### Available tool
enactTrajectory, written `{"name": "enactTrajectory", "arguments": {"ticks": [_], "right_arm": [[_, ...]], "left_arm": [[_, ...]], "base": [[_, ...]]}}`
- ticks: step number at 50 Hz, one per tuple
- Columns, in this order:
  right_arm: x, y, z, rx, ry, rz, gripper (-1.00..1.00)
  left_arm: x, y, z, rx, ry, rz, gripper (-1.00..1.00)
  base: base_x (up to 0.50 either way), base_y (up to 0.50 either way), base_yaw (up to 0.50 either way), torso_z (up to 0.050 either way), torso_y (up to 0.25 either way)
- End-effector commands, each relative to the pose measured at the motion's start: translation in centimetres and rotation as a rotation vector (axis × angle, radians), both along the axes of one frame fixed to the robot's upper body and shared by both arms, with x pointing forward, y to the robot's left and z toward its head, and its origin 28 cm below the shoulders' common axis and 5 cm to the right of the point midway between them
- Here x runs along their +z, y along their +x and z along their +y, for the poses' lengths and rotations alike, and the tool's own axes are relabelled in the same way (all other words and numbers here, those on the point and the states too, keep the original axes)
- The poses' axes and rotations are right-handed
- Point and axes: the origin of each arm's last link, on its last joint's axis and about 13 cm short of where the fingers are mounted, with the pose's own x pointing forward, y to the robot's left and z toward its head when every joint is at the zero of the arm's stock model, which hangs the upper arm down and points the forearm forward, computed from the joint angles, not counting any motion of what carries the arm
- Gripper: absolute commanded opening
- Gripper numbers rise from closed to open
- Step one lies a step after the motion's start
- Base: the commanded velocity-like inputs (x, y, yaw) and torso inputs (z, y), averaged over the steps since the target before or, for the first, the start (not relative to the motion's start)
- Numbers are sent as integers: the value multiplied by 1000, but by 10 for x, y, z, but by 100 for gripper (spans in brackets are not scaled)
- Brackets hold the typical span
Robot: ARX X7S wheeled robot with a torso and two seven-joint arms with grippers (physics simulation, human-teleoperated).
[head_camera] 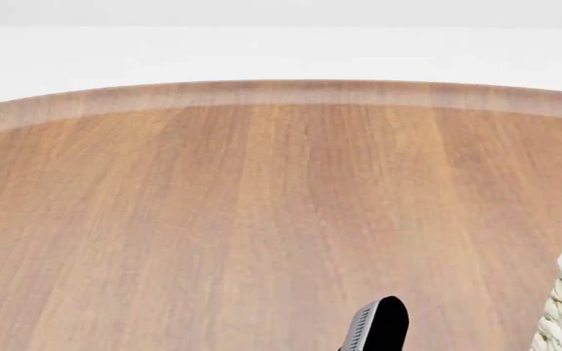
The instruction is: Pick the milk and place it in the basket.
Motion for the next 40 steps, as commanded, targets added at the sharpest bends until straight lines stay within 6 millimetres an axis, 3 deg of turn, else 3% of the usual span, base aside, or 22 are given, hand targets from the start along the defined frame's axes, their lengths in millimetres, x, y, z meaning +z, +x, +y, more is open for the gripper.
{"name": "enactTrajectory", "arguments": {"ticks": [1,40], "right_arm": [[-4,11,2,8,7,10,100],[-36,54,11,68,16,141,100]], "left_arm": [[1,-1,2,-2,-5,-23,100],[3,-1,3,4,-9,-29,100]], "base": [[0,0,0,0,0],[0,0,0,0,0]]}}
